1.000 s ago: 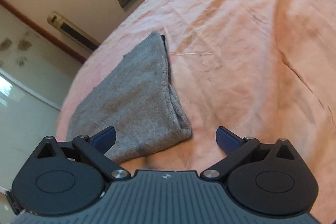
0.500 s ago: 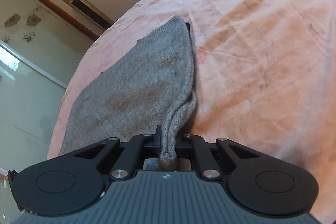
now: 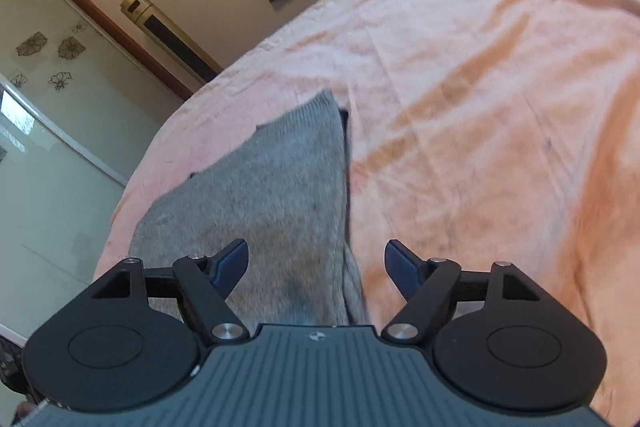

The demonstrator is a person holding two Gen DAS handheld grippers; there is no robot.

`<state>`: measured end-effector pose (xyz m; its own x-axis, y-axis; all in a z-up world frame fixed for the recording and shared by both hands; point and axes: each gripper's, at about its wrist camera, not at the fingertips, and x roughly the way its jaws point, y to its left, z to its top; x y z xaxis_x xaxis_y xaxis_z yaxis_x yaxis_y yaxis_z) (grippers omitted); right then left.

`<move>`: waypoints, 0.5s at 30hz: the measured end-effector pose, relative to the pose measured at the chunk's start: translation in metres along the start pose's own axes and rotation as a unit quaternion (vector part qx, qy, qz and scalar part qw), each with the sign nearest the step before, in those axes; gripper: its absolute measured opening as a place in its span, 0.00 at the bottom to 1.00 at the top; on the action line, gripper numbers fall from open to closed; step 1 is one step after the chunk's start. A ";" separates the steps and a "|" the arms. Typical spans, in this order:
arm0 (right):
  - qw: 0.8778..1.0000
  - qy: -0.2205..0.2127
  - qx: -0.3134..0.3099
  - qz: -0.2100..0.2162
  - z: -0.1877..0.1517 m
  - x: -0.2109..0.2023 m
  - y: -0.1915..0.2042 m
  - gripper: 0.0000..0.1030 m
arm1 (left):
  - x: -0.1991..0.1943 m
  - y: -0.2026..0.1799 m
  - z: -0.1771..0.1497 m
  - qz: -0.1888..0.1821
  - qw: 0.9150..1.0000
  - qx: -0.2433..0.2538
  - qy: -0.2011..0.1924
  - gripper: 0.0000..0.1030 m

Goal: Fold small clothes

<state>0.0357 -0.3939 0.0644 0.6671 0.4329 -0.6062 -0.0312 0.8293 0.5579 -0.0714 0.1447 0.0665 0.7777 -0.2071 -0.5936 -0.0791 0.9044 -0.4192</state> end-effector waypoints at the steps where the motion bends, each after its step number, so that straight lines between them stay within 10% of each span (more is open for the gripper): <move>1: 1.000 -0.006 -0.014 0.001 0.011 0.009 0.008 0.73 | 0.007 -0.011 0.009 0.024 0.999 0.028 -0.021 0.85; 4: 0.998 -0.001 -0.054 0.010 0.041 0.053 0.034 0.73 | 0.046 -0.054 0.024 0.013 0.989 0.135 -0.051 0.87; 7: 0.995 0.021 -0.101 -0.010 0.056 0.110 0.064 0.73 | 0.114 -0.093 0.030 0.015 0.980 0.198 -0.001 0.87; 11: 0.968 0.045 -0.205 -0.140 0.050 0.176 0.085 0.71 | 0.192 -0.101 0.029 0.080 0.966 0.236 0.064 0.89; 15: 0.960 0.003 -0.238 -0.149 0.038 0.187 0.066 0.96 | 0.194 -0.084 0.029 0.073 0.970 0.227 0.044 1.00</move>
<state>0.1867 -0.2720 0.0097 0.6946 0.1517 -0.7032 -0.1770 0.9835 0.0373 0.1042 0.0392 0.0062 0.7211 -0.0767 -0.6886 0.1137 0.9935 0.0084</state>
